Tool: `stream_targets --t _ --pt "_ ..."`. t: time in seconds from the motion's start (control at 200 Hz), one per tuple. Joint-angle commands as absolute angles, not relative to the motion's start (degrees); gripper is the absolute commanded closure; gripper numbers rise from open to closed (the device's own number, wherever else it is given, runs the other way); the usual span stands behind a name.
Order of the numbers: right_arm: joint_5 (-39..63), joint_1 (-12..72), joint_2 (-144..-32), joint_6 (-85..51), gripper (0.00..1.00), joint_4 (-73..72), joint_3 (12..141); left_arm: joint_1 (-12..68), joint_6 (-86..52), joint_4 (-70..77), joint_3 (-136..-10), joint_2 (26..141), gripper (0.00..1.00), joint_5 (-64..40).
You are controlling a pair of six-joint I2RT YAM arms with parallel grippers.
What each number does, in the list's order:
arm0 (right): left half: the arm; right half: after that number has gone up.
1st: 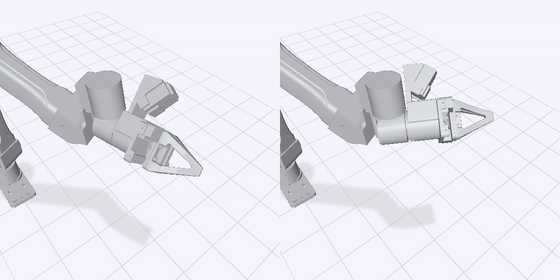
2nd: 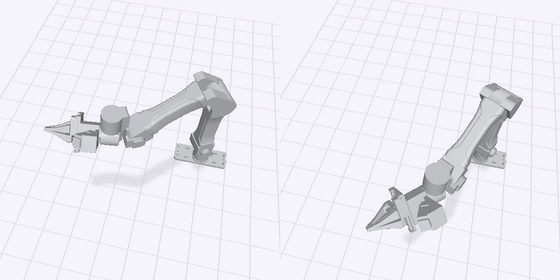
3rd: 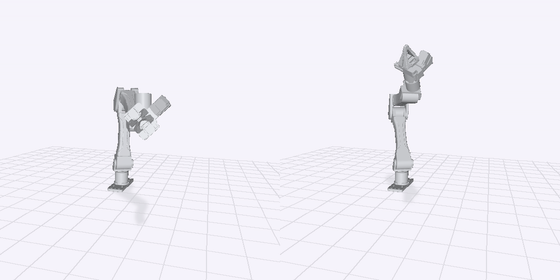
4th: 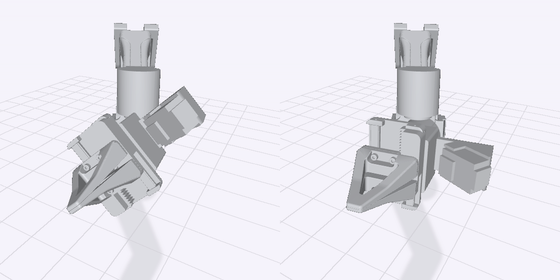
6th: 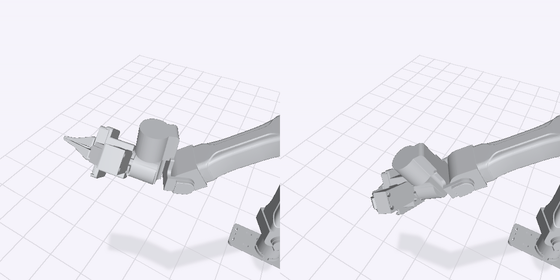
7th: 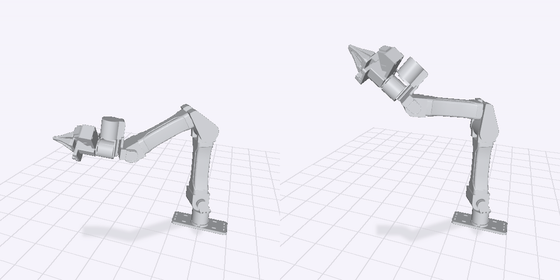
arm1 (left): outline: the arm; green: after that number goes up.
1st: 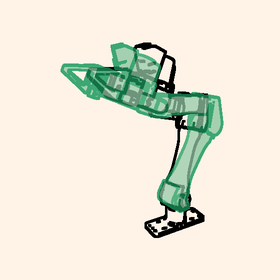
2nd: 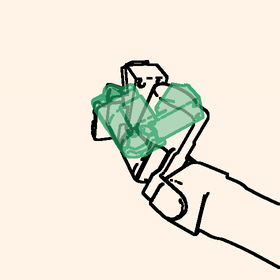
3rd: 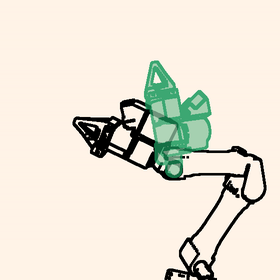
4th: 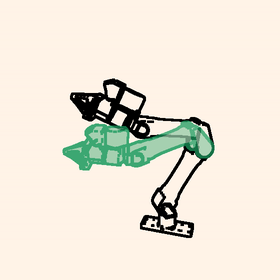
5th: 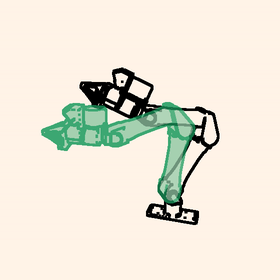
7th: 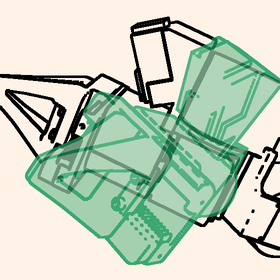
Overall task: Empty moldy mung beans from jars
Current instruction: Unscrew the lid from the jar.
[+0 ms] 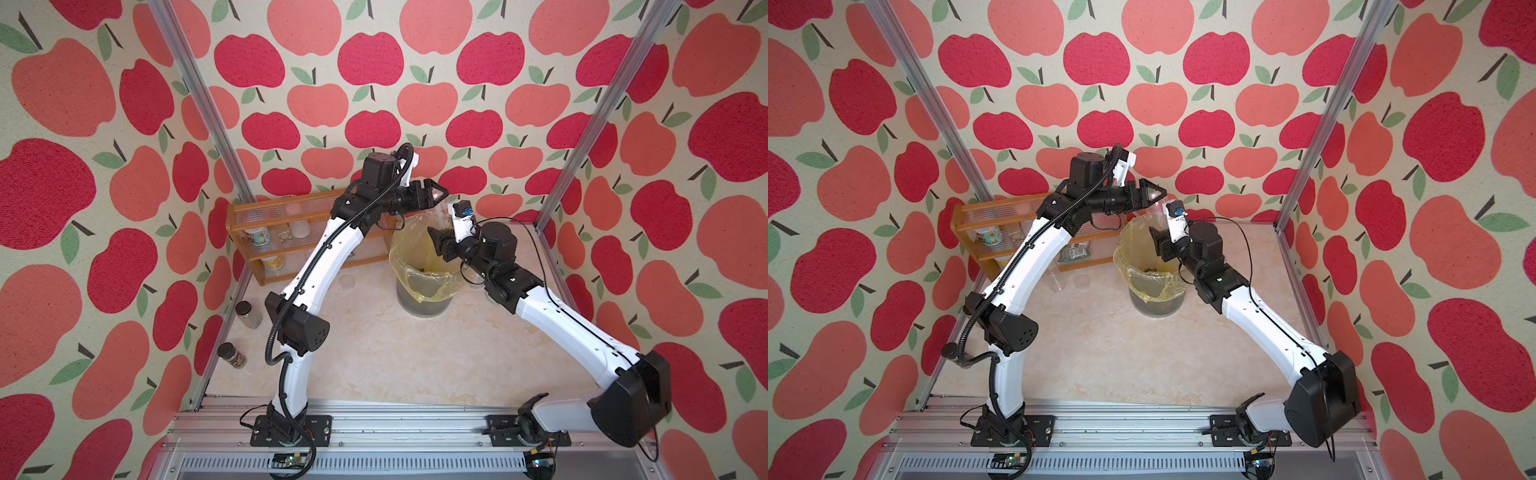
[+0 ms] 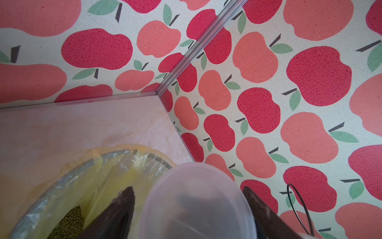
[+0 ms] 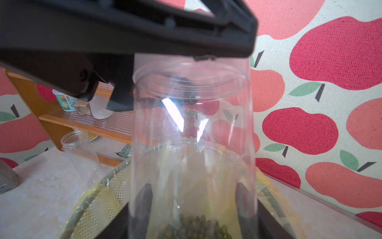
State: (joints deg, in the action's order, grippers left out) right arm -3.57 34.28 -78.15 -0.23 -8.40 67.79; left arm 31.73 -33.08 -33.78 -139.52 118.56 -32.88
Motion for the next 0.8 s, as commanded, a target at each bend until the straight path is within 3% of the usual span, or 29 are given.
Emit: stream_targets --t 0.0,0.285,0.54,0.795 --pt "1.77 32.05 -78.17 -4.59 0.61 -9.36 69.7 30.18 -30.99 -31.4 -137.27 115.06 0.14 -33.99" --pt "16.93 26.78 -78.93 -13.65 0.61 -13.63 67.94 26.62 -32.95 -13.1 -120.4 105.35 0.06 -38.12" --pt "29.95 26.37 -78.98 -17.55 0.61 -21.35 65.85 25.74 -36.92 2.42 -109.04 101.79 0.09 -44.71" --pt "32.34 26.39 -79.0 -18.37 0.61 -25.05 65.18 26.3 -39.1 7.0 -107.83 102.27 0.13 -46.87"
